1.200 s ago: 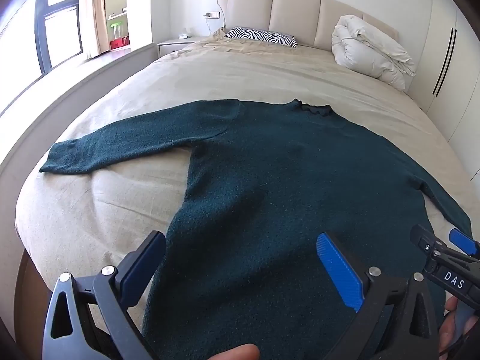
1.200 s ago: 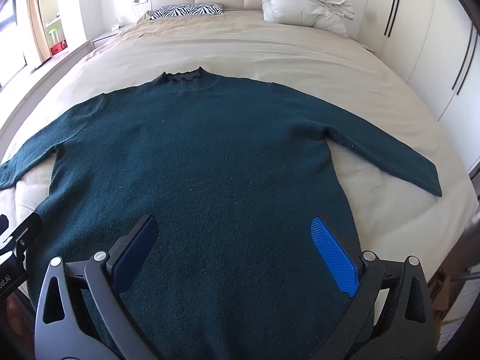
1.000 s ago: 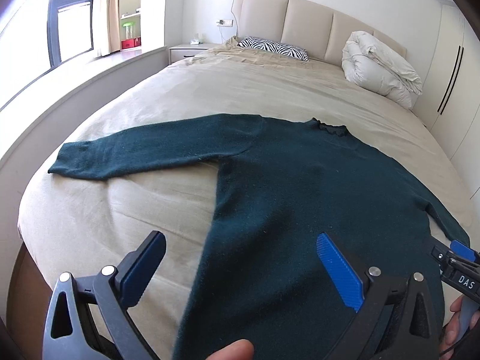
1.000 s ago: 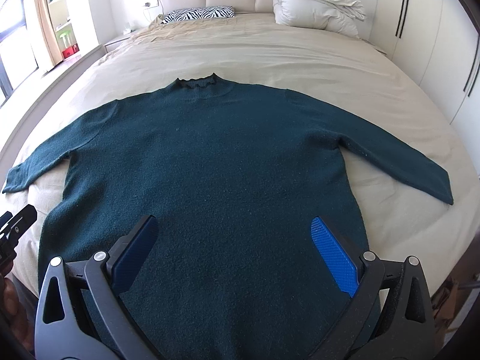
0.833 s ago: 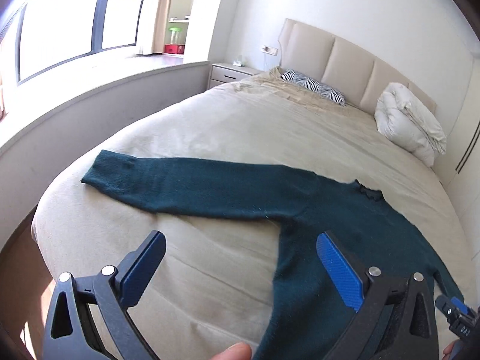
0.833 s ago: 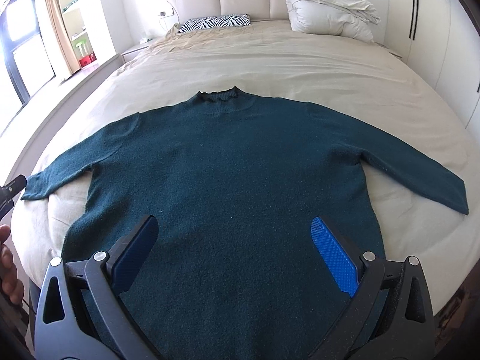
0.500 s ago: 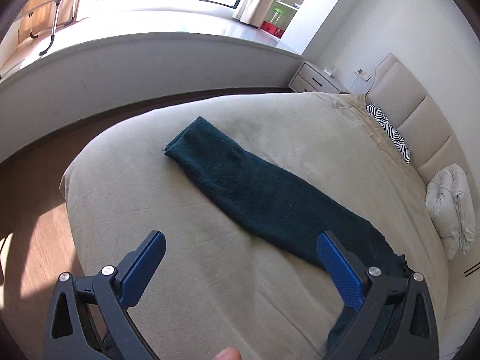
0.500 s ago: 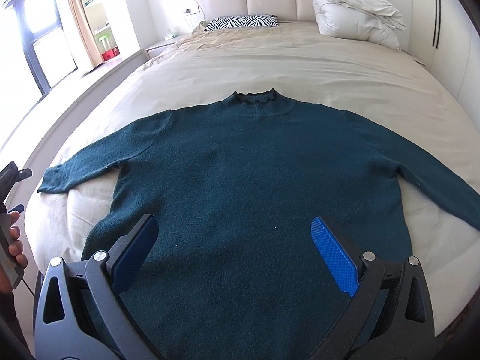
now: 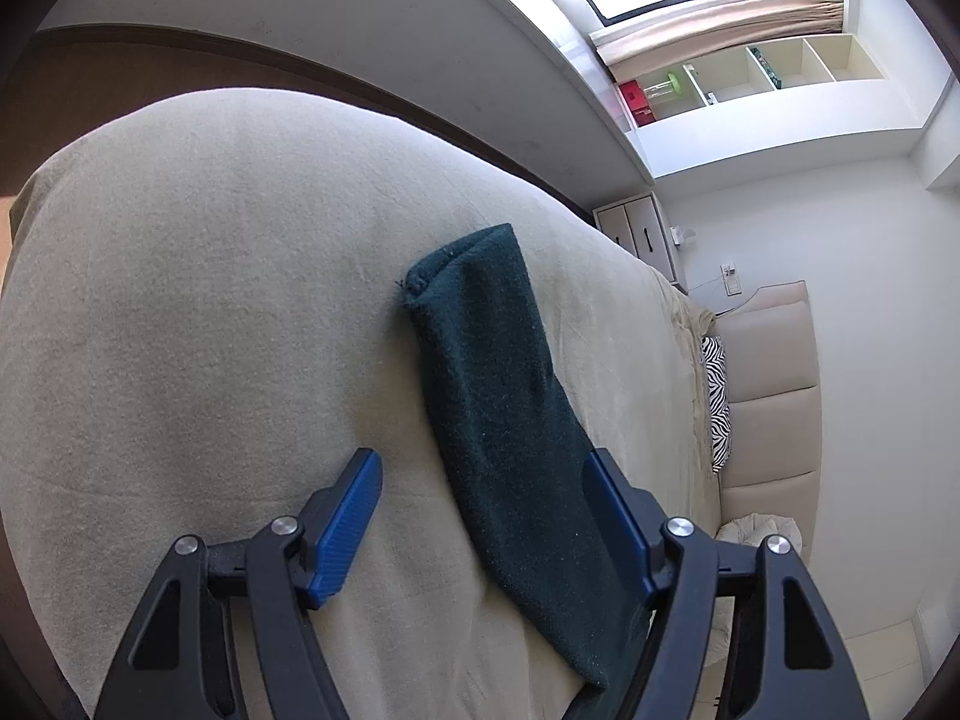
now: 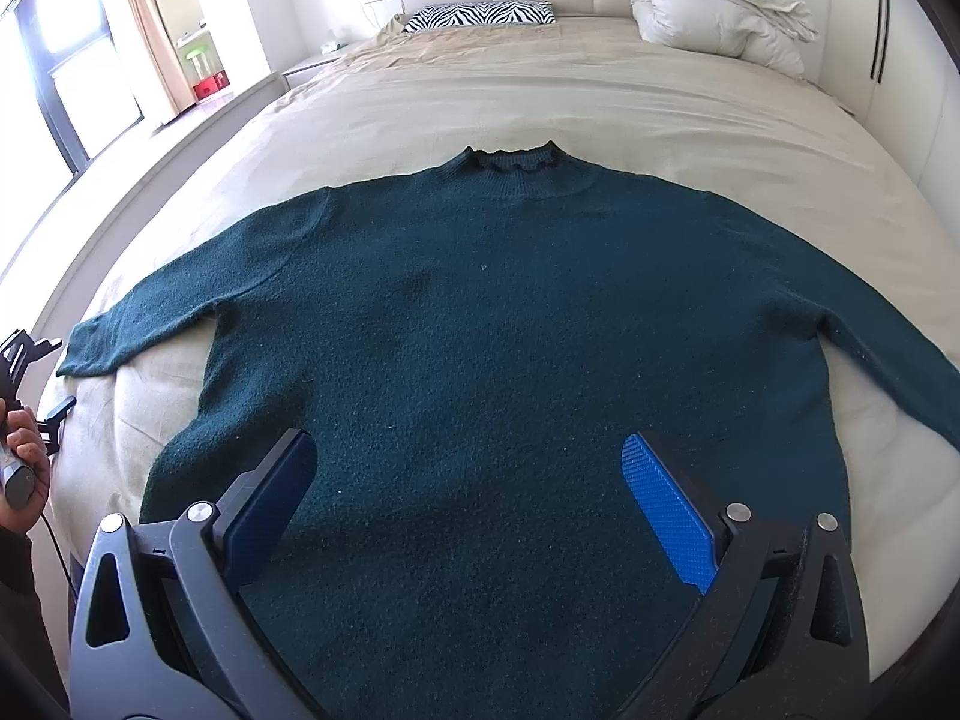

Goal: Fold small clothes
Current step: 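Grasp the cuff of the sweater sleeve with the left gripper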

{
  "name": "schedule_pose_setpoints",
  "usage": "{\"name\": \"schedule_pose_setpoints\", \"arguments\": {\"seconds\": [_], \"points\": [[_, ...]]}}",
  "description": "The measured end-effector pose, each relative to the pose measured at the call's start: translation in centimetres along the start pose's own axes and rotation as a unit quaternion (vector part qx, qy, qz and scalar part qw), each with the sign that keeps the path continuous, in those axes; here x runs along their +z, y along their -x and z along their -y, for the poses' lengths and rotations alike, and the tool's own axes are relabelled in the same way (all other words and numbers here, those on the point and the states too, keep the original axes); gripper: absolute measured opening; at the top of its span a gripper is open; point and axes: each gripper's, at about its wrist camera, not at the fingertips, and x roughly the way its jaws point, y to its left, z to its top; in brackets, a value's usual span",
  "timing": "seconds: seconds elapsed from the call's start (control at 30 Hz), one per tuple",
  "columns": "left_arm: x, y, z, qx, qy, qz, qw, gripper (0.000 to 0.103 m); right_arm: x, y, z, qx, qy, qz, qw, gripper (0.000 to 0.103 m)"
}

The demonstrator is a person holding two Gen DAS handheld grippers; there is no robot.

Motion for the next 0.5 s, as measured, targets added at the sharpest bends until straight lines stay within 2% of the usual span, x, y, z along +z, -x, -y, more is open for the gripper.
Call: {"name": "schedule_pose_setpoints", "arguments": {"seconds": [0.13, 0.23, 0.27, 0.37, 0.43, 0.47, 0.5], "points": [[0.1, -0.1, -0.3, -0.016, 0.015, 0.011, 0.9997, 0.072, 0.1, -0.8, -1.0, 0.005, 0.006, -0.007, 1.0, 0.103], [0.7, -1.0, -0.4, -0.013, 0.027, 0.014, 0.9995, 0.069, 0.1, -1.0, -1.7, 0.008, 0.012, -0.008, 1.0, 0.103], [2.0, -1.5, 0.0, -0.02, 0.037, 0.015, 0.999, 0.067, 0.1, -1.0, -1.9, 0.01, 0.013, -0.008, 1.0, 0.103], [2.8, -2.7, 0.2, -0.023, 0.054, 0.015, 0.9982, 0.051, 0.2, -1.0, -2.0, 0.011, 0.01, -0.006, 1.0, 0.103], [3.2, -3.8, 0.7, -0.02, 0.054, 0.004, 0.9984, 0.02, 0.2, -1.2, -1.7, 0.016, 0.003, -0.01, 1.0, 0.103], [3.3, -4.2, 1.4, -0.017, 0.048, 0.0, 0.9987, 0.011, 0.3, -1.3, -1.4, 0.019, -0.002, -0.012, 1.0, 0.103], [3.3, -4.3, 2.2, -0.014, 0.035, 0.0, 0.9993, 0.008, 0.3, -1.4, -1.1, 0.023, -0.008, -0.013, 1.0, 0.103]]}}
